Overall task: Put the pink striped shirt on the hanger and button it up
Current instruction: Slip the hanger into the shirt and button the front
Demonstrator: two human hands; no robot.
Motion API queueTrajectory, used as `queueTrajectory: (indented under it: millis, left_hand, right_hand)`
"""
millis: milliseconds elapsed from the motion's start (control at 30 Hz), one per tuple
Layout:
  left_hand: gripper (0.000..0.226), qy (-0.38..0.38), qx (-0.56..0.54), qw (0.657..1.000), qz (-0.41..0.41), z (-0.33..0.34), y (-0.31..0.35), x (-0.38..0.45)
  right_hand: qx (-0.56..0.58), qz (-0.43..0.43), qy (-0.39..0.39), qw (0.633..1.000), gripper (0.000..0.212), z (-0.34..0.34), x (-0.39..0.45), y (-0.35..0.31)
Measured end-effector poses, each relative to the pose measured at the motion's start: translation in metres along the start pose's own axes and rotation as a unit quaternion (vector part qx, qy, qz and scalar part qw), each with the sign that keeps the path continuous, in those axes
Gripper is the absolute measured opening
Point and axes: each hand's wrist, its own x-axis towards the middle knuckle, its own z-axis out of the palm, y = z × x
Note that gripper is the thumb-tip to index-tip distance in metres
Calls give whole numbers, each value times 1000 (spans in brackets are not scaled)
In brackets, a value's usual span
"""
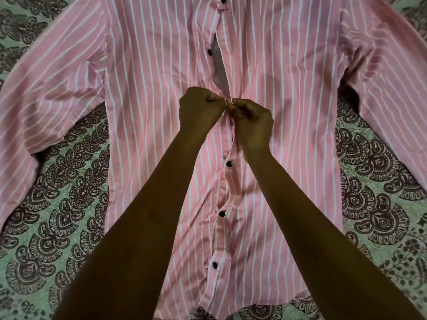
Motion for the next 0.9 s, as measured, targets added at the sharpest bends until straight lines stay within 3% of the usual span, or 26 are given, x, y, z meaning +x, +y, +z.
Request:
queueTrajectory:
  millis: [200,300,333,400,500,633,767,900]
  left_hand:
    - [16,3,-9,1000,-14,0,-8,5]
    - [6,-2,-28,1000,-11,-2,-8,3]
    - [16,-2,-43,999,-16,-3,-8,3]
    - [30,-9,-92,995,-38,-6,-8,4]
    - [16,-43,-204,973,-102,-5,-3,-3]
    - [8,-61,-330,927,-170,-1,-2,-7]
    - [13,-42,-331,915,-228,4,-4,-1]
    - [17,-57,-301,926,-220,6,-4,7]
  right_hand:
    - [72,72,-59,993,17,-5,8,2]
    - [78,64,-95,990,15,-7,13,0]
    - [73,51,-98,991,13,-6,14,0]
    - [26,8,-86,996,11,-3,15,1]
    - [-91,-82,-37,992,3,2,11,3]
    - [-159,-183,32,970,4,10,-3,9]
    - [-133,-148,77,977,6,21,-12,14]
    - [-80,-91,67,990,7,19,-10,13]
